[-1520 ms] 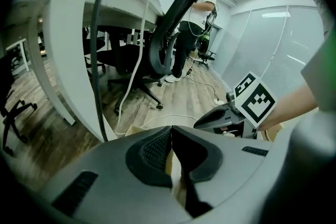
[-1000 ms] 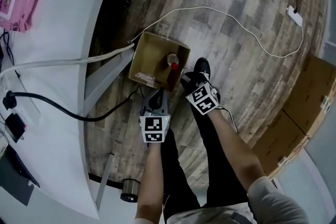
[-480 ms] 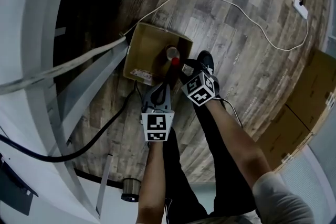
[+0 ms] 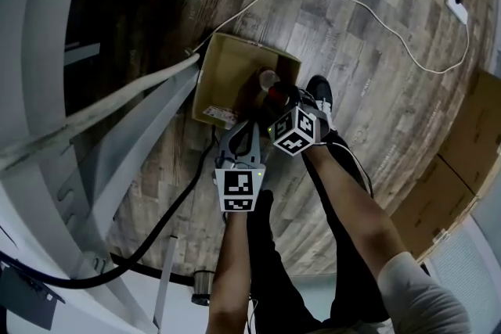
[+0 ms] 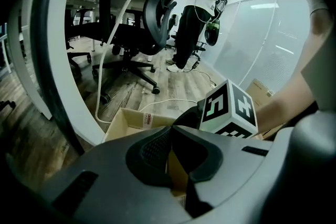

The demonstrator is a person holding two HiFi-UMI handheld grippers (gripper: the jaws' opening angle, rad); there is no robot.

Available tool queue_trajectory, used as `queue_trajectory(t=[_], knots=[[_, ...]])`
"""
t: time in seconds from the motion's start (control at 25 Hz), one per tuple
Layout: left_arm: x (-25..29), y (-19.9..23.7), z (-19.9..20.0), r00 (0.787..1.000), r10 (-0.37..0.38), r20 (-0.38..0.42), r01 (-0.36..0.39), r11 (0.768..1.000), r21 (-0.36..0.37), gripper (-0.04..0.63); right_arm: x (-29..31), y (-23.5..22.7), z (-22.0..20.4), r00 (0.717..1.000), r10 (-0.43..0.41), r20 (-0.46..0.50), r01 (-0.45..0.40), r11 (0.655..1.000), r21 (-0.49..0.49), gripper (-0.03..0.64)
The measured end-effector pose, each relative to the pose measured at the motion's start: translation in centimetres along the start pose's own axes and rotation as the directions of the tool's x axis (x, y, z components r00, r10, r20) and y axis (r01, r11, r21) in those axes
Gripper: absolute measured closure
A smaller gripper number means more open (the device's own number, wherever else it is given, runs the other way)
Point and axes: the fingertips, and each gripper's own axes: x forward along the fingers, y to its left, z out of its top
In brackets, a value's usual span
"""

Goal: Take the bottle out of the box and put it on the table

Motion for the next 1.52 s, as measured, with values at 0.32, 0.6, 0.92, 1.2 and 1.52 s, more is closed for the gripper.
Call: queue_trajectory(t=[0.32,0.6,0.92,1.2,1.52], knots=[[-0.2,0.5,-1.2,1.000,-0.016,-0.008,0.017,0.999,0.033,0.580,1.1,-0.6,-0.3,0.999,-0.045,0.005,0.045,0.999,-0.015,0.431],[-0.2,0.5,-1.9,1.000,-0.027,-0.011,0.027,0.999,0.046,0.580,1.5,-0.8,-0.1,0.999,-0.050,-0.002,0.050,0.997,-0.057,0.433],[-1.3,0.5,-0.1,1.000,-0.025,0.011,0.024,0.998,0.054,0.580,-0.8,-1.0,-0.5,0.999,-0.052,-0.012,0.052,0.998,-0.036,0.436],[-4.6,-0.3,3.6,0.999,-0.028,0.022,0.026,0.996,0.082,0.580,-6.8,-1.0,1.2,0.997,-0.080,0.020,0.080,0.997,0.008,0.436],[-10.5,-1.7,8.5,0.999,-0.033,0.026,0.030,0.993,0.117,0.580,-15.0,-0.1,5.3,0.995,-0.092,0.043,0.090,0.995,0.030,0.436]])
